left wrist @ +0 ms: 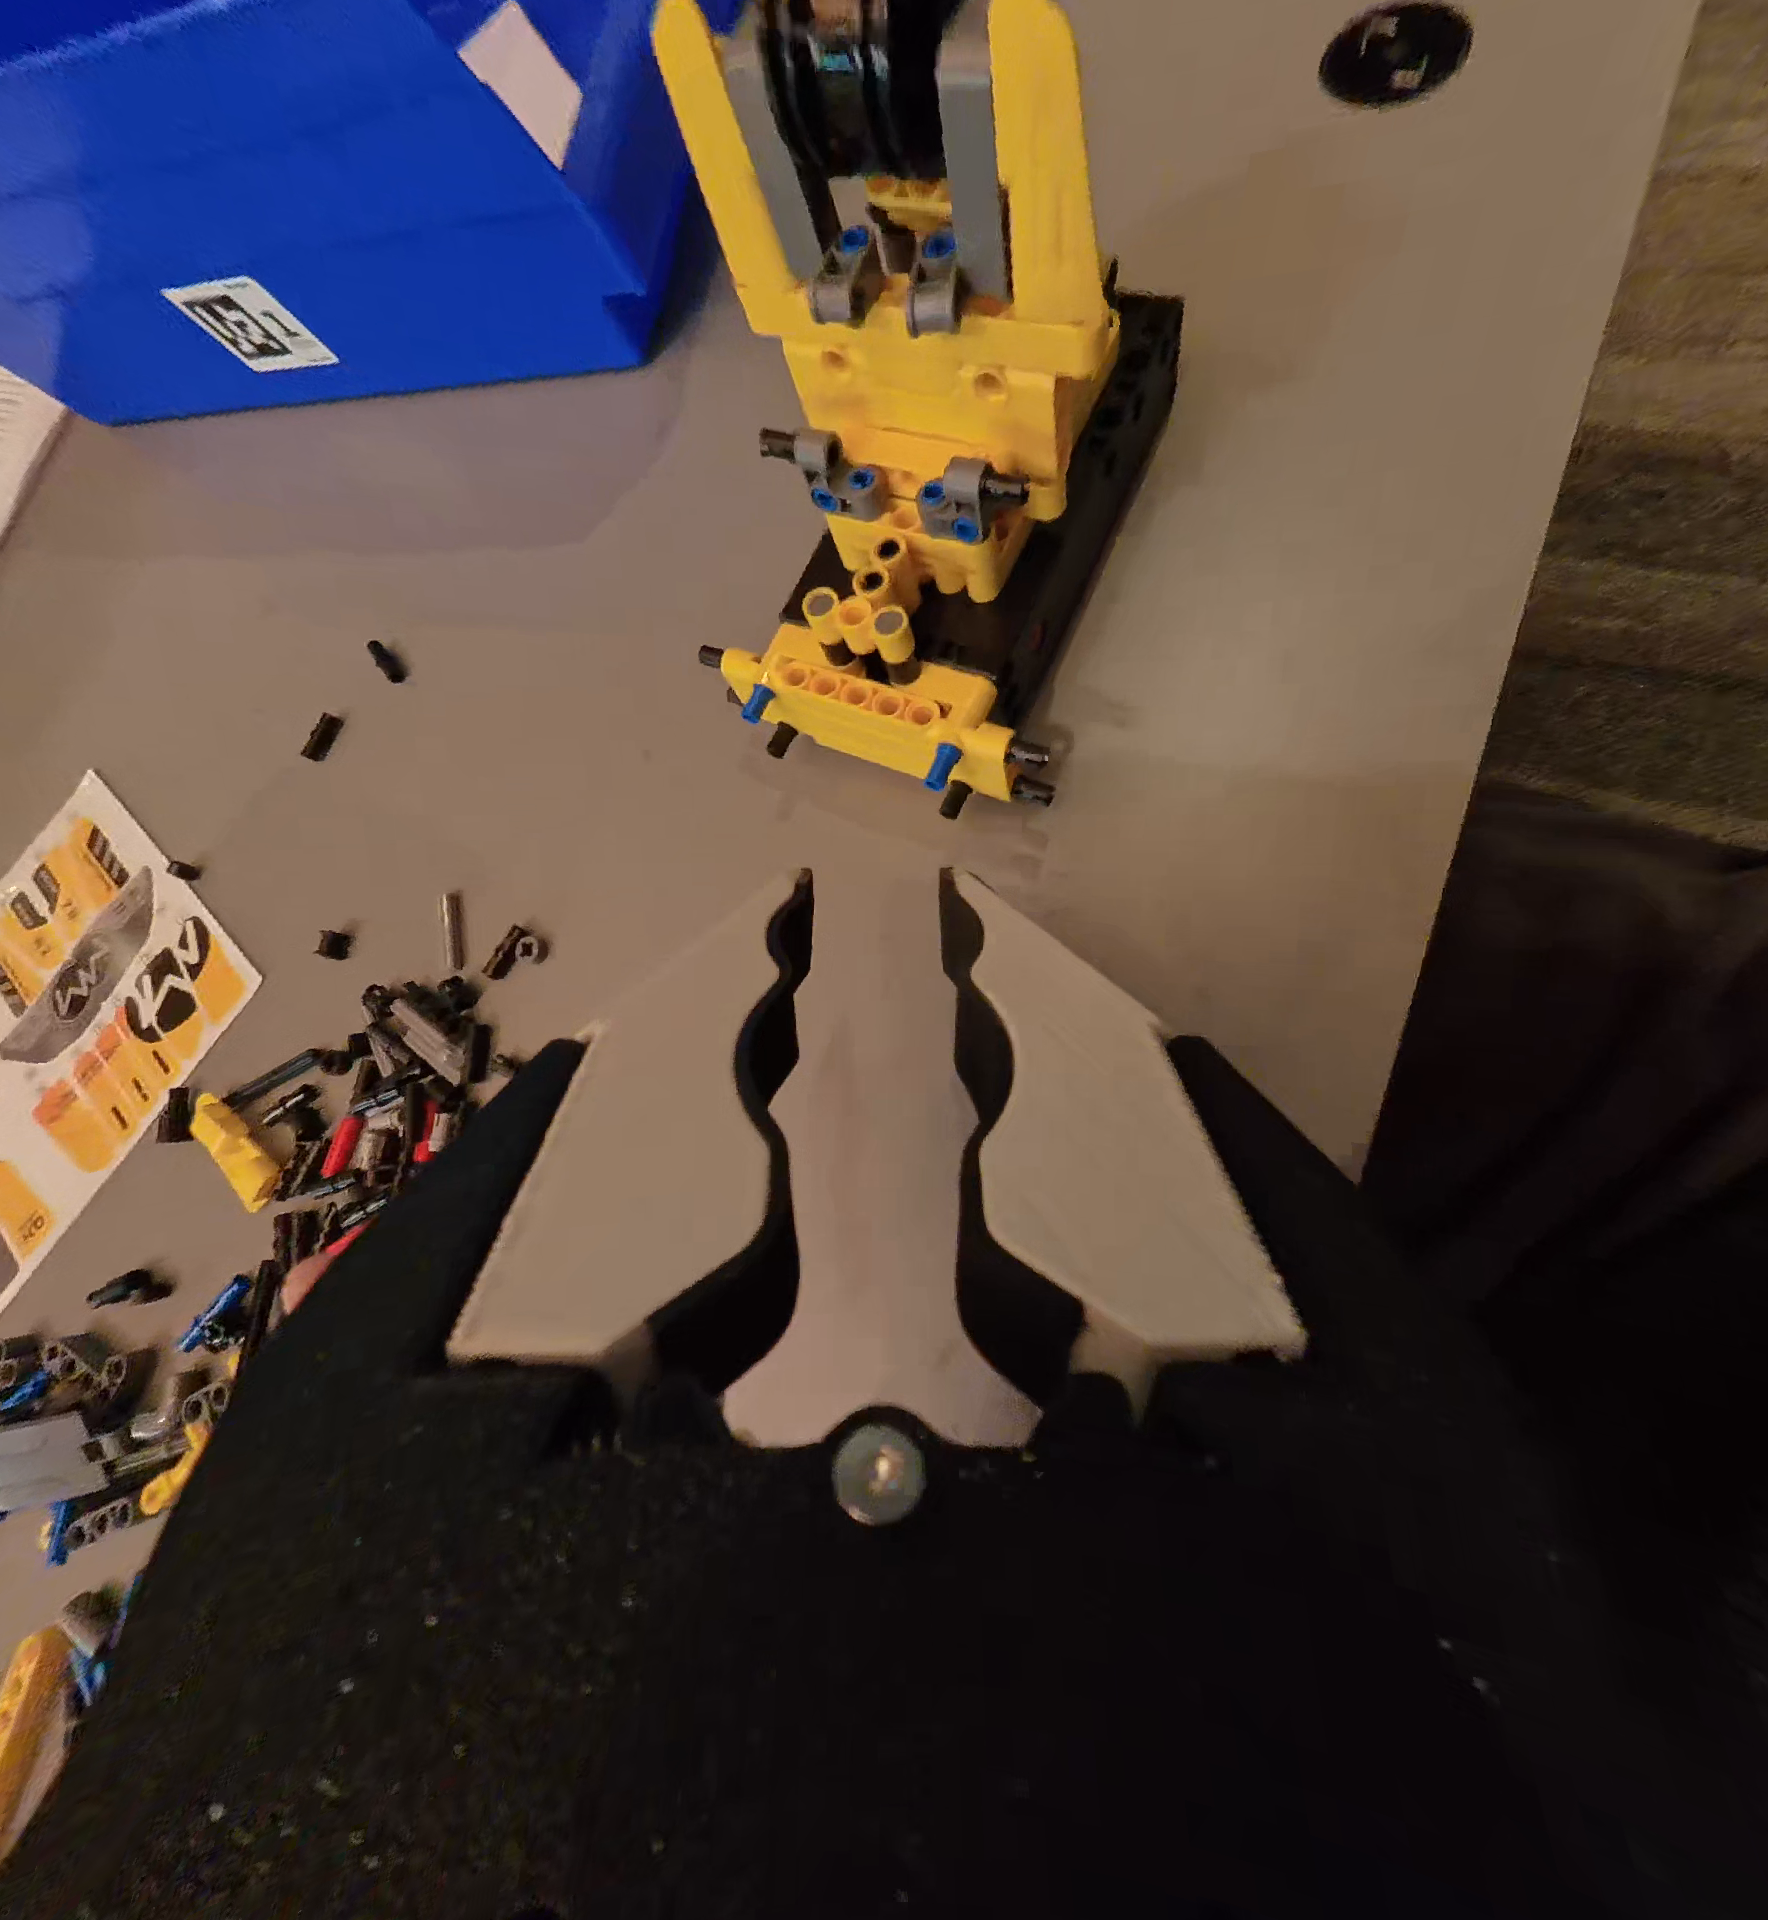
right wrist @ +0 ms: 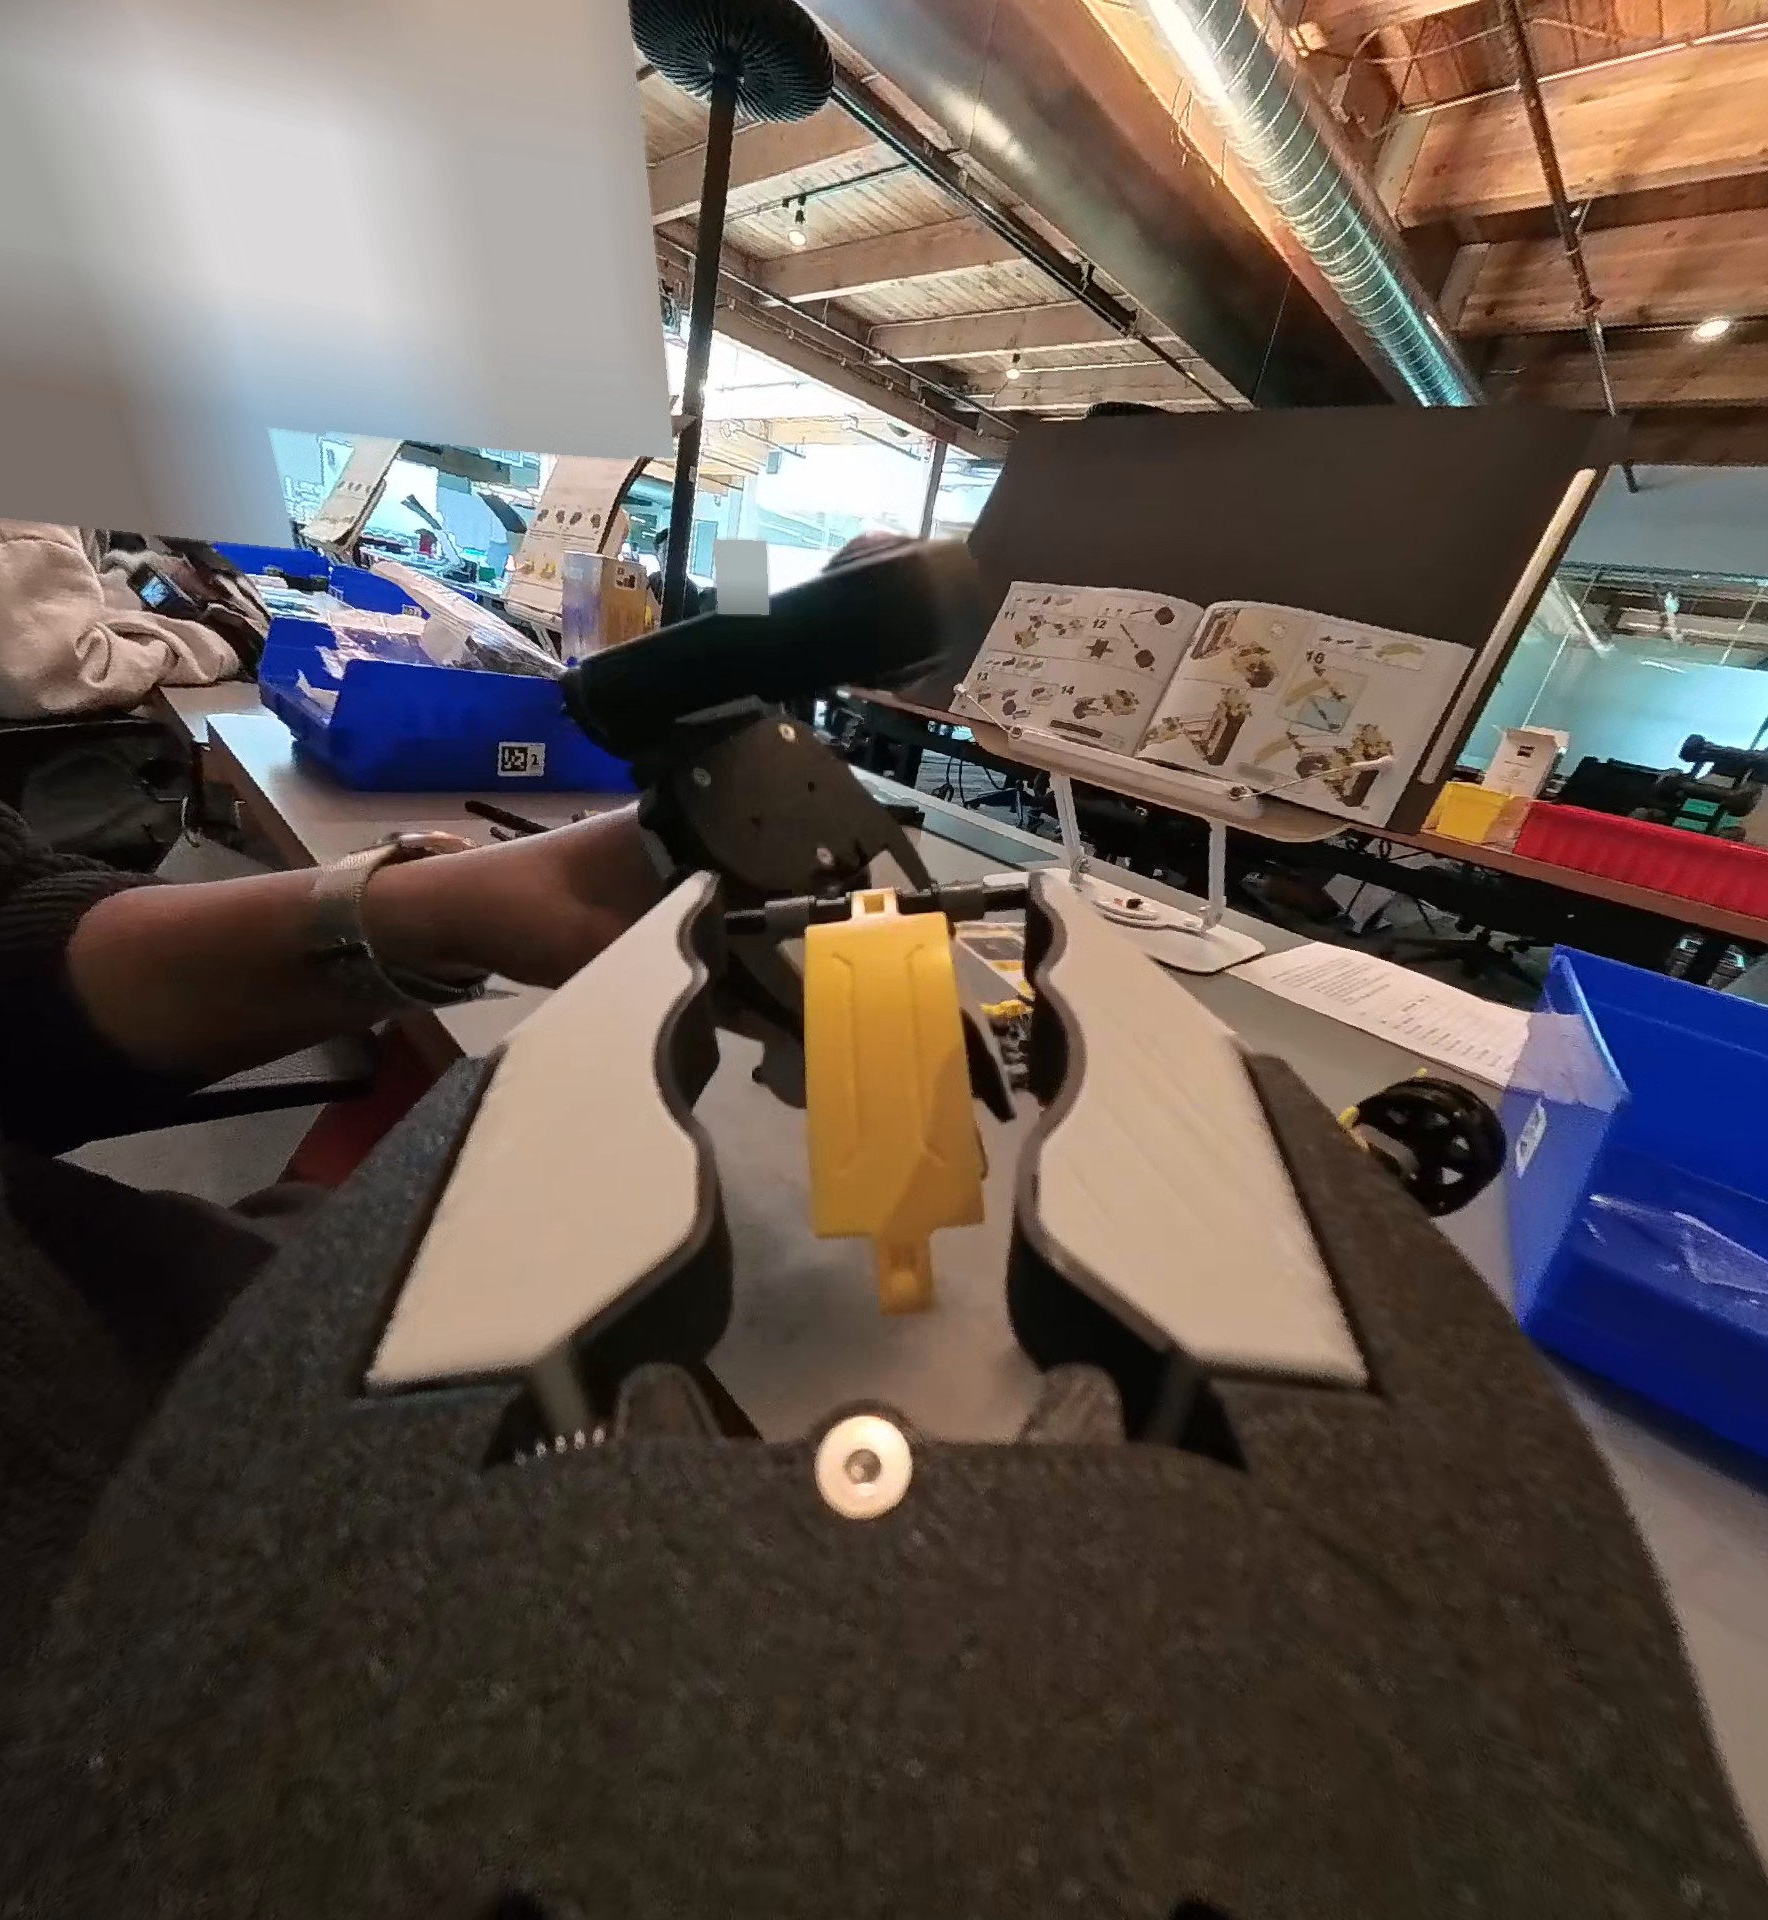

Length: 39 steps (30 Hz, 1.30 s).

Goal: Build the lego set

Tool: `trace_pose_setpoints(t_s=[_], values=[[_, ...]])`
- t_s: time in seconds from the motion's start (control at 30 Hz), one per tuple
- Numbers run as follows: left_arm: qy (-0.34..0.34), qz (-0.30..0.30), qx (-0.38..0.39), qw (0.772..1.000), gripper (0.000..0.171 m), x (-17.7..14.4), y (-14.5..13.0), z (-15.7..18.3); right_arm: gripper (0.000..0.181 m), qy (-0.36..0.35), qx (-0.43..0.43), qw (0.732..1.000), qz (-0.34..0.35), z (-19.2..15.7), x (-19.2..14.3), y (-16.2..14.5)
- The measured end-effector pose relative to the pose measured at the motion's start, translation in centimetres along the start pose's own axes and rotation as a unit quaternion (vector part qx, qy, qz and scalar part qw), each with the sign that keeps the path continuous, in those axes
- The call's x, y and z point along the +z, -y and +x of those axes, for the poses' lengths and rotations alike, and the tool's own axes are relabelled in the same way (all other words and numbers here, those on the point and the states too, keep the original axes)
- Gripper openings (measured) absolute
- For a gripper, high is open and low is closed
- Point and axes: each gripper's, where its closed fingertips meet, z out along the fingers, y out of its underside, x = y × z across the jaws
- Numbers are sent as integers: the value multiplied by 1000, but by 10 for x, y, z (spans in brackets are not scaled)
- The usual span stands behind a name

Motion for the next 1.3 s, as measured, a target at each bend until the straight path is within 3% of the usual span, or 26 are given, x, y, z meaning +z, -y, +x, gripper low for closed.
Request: trace_pose_setpoints(t_s=[0.07, 0.2, 0.43, 0.6, 0.73, 0.97, 1.03, 1.1, 1.17, 1.3], values=[[-13, 33, -16, 999, 24, -5, 9, 0, 56, -1, 5, 1000, 5, -1, -2, 1], [-105, 126, -99, 981, 24, -24, 33, 8, 56, 2, 19, 1000, 14, -3, -1, 0], [-150, 191, -130, 961, 24, -58, 52, 9, 56, 1, 14, 1000, 22, -3, 3, 6], [-261, 250, -198, 911, 25, -84, 68, 18, 56, -1, 10, 1000, 24, -4, 4, 9], [-282, 263, -229, 894, 25, -87, 68, 12, 56, -5, 10, 1000, 21, -2, 3, 5], [-290, 255, -228, 894, 25, -77, 63, 12, 56, -16, 20, 999, 23, 7, 2, 0], [-337, 255, -235, 876, 25, -81, 65, 22, 56, -27, 12, 999, 24, 11, 1, -1], [-425, 249, -246, 835, 25, -94, 70, 40, 56, -57, -21, 998, 31, 18, -2, -1], [-466, 244, -257, 810, 25, -99, 73, 50, 56, -71, -47, 996, 27, 21, -3, -3], [-477, 231, -247, 811, 26, -95, 73, 62, 56, -67, -59, 996, 14, 18, -1, -8]])
